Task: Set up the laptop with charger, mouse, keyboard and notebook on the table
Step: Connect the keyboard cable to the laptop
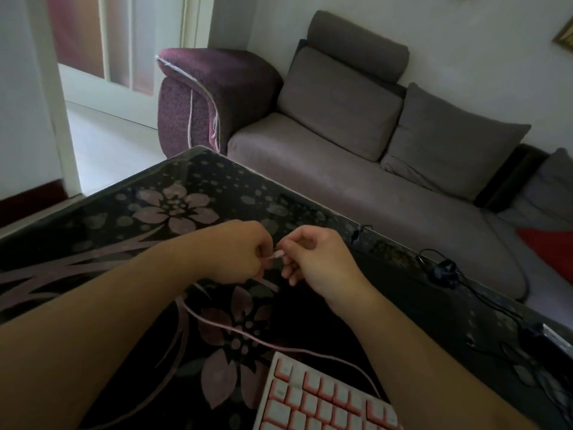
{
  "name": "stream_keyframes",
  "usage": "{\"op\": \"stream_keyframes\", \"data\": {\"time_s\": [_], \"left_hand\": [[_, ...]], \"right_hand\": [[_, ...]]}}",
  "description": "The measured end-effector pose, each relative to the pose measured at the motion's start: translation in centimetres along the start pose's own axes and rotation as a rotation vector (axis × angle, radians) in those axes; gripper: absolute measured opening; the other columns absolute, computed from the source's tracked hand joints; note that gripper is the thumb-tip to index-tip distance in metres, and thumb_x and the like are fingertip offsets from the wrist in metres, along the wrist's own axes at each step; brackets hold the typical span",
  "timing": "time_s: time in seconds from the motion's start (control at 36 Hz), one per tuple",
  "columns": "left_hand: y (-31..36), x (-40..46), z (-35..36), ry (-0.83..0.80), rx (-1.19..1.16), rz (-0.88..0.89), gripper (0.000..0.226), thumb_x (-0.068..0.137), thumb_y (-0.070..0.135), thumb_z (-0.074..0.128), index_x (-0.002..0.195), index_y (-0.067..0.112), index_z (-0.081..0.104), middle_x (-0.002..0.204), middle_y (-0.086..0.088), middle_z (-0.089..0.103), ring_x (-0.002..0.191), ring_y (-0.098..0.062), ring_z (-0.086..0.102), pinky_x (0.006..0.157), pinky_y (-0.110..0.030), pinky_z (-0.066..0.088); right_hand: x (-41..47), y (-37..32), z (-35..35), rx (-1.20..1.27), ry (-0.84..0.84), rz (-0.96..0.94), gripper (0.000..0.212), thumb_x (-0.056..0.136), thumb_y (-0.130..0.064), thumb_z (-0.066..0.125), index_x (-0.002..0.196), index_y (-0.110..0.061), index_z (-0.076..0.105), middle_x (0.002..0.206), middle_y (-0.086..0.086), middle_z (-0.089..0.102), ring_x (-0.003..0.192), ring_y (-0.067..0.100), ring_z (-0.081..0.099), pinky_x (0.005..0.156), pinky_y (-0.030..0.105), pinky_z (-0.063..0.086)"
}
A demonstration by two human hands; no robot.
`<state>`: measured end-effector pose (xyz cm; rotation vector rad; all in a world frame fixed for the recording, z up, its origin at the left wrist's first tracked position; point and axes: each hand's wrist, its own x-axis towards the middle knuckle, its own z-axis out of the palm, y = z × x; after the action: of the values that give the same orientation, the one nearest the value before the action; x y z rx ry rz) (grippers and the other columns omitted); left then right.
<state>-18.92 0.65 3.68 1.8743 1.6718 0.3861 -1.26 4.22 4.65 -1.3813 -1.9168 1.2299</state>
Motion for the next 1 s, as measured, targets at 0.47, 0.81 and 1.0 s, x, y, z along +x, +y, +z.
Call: {"op": "stream_keyframes", "data": {"time_s": [0.47,0.81,1.0], "left_hand": [[-2.4,7.7,2.4,0.229,0.276,0.039,0.010,0.101,0.026,0.062,0.099,0.027,0.072,0.096,0.002,0.067,0.080,-0.015,0.065,0.081,-0.038,0.060],[-3.4,10.3,4.1,0.292,0.390,0.246,0.012,0.098,0.018,0.063,0.109,0.021,0.068,0.109,-0.001,0.058,0.097,-0.021,0.061,0.074,-0.035,0.052],[-4.0,10.7,4.7,0.329,0.367,0.297,0.014,0.101,0.022,0.061,0.115,0.021,0.065,0.113,-0.001,0.059,0.100,-0.020,0.060,0.074,-0.031,0.046]], "right_hand": [[3.1,6.7,-7.0,-0.452,0.276,0.011,0.026,0.095,-0.006,0.068,0.098,-0.032,0.072,0.095,-0.008,0.076,0.093,0.009,0.072,0.092,0.044,0.060],[1.3,9.8,-6.2,-0.451,0.328,-0.035,0.031,0.093,-0.002,0.070,0.102,-0.032,0.068,0.098,-0.007,0.069,0.091,0.007,0.065,0.077,0.024,0.047],[1.7,10.3,-6.1,-0.426,0.341,-0.054,0.032,0.092,0.000,0.071,0.100,-0.031,0.069,0.095,-0.005,0.069,0.086,0.007,0.064,0.075,0.025,0.046]]}}
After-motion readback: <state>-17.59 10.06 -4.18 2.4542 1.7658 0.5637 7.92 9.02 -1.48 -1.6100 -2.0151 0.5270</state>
